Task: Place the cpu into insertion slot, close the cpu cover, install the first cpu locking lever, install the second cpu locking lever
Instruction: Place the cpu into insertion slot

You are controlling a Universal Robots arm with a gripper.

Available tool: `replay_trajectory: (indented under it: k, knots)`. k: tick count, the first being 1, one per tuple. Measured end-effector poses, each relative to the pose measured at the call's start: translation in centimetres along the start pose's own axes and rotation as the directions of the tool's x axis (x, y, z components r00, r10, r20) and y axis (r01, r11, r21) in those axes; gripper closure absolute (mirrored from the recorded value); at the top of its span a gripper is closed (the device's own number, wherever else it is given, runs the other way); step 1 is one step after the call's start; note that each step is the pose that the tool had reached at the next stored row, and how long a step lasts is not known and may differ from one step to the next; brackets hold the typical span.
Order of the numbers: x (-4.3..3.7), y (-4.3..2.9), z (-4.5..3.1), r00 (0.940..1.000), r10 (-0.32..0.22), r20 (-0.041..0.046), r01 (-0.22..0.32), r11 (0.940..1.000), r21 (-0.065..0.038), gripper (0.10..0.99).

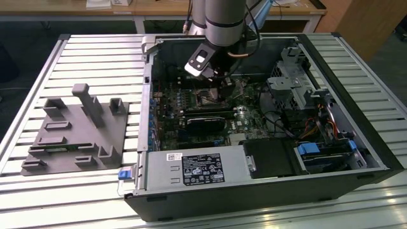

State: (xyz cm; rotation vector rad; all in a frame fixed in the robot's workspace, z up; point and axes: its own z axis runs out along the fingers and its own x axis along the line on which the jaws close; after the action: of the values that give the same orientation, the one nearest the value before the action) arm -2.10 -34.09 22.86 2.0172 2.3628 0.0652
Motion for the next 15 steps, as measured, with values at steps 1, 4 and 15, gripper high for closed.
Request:
replay_trajectory:
  k: [1,4,15]
  knots:
    - [0.0,0.0,0.03,0.9998,0.018,0.0009,-0.018,0.9998,0.0,0.545]
    - [0.03,-0.02,0.09,0.9982,0.06,0.0033,-0.06,0.9982,0.0,0.545]
    - [0.76,-0.74,0.36,0.994,0.109,0.0059,-0.109,0.994,0.0,0.545]
